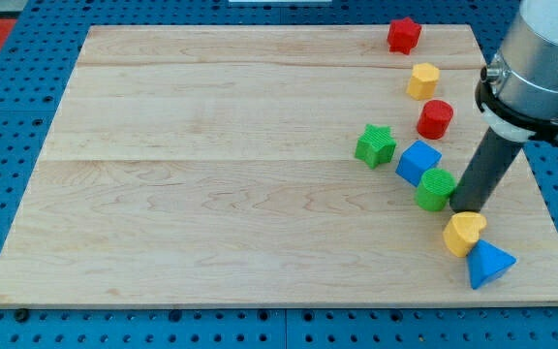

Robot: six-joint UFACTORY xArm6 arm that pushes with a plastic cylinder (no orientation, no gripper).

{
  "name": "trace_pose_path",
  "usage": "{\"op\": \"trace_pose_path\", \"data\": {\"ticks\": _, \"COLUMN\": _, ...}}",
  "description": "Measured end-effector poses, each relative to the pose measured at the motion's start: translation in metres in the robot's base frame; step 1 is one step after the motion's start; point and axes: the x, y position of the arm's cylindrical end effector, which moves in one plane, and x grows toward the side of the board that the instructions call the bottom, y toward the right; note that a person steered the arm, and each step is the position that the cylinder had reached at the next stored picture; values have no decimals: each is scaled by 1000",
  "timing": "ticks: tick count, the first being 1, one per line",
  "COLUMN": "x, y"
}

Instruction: Move the blue cube along with green star to the left side

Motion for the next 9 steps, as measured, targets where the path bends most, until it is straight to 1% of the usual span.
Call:
{"op": "trace_pose_path", "data": {"ticks": 2, "x": -10, "y": 17}}
{"op": "trace_pose_path", "data": {"ticks": 3, "x": -42, "y": 48}}
{"op": "trace_pose_path", "data": {"ticks": 4, "x": -66, "y": 27}}
{"op": "trace_pose_path", "data": {"ticks": 5, "x": -74, "y": -9}}
{"op": "trace_pose_path", "data": {"ticks": 7, "x": -63, "y": -54}}
{"op": "trace_pose_path", "data": {"ticks": 8, "x": -63, "y": -62}}
{"op": "trace_pose_path", "data": {"ticks": 9, "x": -63, "y": -123}}
